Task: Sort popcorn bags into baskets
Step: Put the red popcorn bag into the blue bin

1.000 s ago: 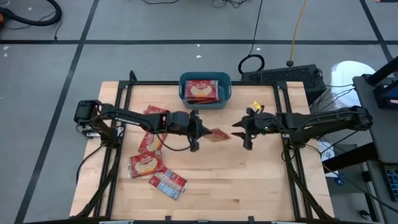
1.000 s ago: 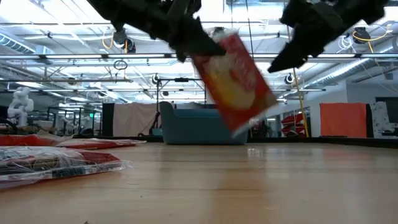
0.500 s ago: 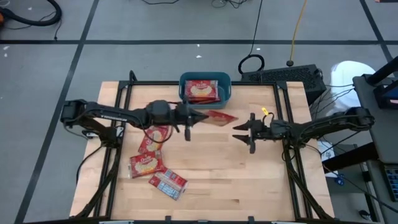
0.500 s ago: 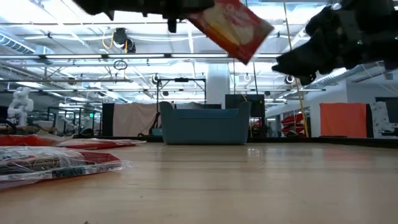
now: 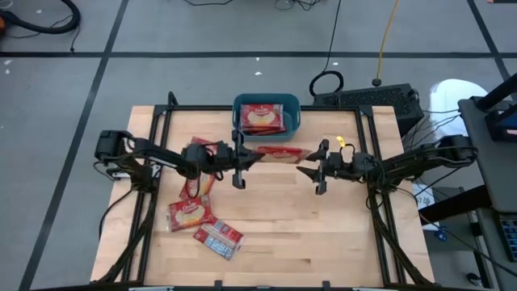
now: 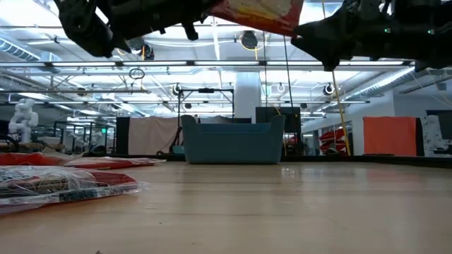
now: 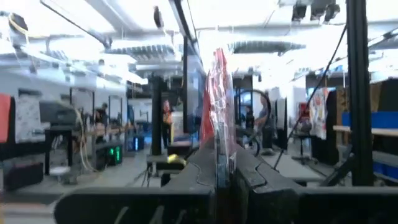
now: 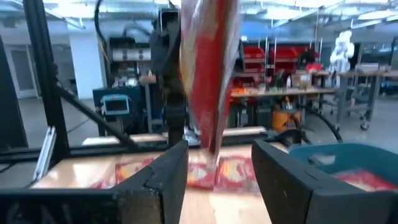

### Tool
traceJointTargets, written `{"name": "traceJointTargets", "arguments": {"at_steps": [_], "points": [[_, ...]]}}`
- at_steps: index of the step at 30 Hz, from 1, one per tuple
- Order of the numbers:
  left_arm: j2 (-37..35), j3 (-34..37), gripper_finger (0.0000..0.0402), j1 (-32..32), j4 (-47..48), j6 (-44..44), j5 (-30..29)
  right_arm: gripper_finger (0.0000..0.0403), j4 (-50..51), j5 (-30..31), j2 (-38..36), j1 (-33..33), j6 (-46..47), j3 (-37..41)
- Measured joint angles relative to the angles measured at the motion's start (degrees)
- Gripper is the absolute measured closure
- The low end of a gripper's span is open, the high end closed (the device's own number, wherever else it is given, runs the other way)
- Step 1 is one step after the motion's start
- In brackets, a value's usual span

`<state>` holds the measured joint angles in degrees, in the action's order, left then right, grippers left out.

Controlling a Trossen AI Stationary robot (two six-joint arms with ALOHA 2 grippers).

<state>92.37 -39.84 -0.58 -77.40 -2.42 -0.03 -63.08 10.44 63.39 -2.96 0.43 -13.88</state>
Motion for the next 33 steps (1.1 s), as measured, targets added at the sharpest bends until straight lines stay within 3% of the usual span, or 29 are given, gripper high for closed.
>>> {"name": "traceJointTargets", "arguments": {"at_steps": [10,33], "points": [[8.2,-0.6,0.0389,0.7,-12.3,-0.5,0.0,0.0234,-5.3,-3.0,4.8,0.0,-1.2,-0.4],[9.3,-3.5,0.0385,0.7,-12.3,-1.7,1.4,0.0234,-11.1,-3.4,4.8,1.4,-4.6,-0.4]]}}
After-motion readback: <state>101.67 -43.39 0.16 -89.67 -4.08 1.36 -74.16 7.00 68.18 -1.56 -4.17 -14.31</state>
